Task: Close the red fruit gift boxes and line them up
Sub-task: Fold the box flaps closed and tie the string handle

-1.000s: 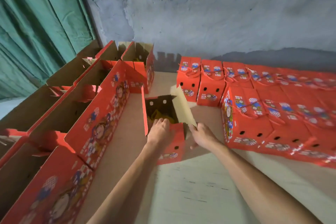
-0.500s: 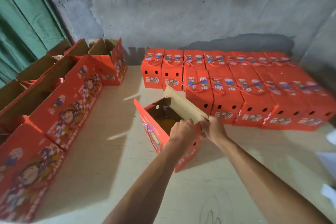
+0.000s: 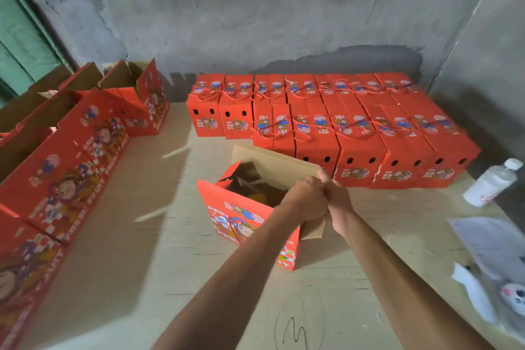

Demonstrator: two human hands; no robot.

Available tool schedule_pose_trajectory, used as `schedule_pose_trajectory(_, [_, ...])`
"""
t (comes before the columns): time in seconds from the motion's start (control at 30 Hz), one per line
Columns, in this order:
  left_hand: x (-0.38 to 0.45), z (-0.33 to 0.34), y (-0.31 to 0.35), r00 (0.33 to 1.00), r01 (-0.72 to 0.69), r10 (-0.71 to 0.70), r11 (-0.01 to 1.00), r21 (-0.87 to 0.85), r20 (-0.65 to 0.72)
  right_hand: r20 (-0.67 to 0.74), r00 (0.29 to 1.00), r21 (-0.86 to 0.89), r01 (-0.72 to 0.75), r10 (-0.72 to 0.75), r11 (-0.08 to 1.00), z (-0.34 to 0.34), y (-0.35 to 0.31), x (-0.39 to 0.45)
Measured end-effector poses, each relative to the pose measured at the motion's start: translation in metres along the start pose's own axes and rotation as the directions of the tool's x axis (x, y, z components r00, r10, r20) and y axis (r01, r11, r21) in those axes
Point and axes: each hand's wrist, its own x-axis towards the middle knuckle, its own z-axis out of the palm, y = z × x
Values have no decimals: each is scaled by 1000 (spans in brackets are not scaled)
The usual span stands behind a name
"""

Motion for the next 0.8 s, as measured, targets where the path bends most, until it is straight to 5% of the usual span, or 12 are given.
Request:
schedule_pose_trajectory(0.13, [17, -45, -52, 998, 46, -47, 999, -21, -42, 50, 992, 78, 115, -119, 990, 31, 6, -3])
schedule_pose_trajectory(0.33, [42, -90, -137, 949, 157, -177, 983, -95, -260, -118, 979, -282, 128, -166, 951, 65, 19, 15])
schedule_pose_trajectory(0.5, [51, -117, -167, 866, 94, -169, 979, -179, -471, -124, 965, -538, 130, -230, 833, 69, 28, 48])
schedule_pose_trajectory(0.73, [25, -99, -207, 977, 164, -164, 986, -12, -139, -95, 936, -680, 187, -339, 709, 75, 29, 74])
schedule_pose_trajectory(0.8, [15, -86, -208, 960, 243, -253, 966, -92, -119, -81, 935, -708, 190, -345, 680, 75, 26, 79])
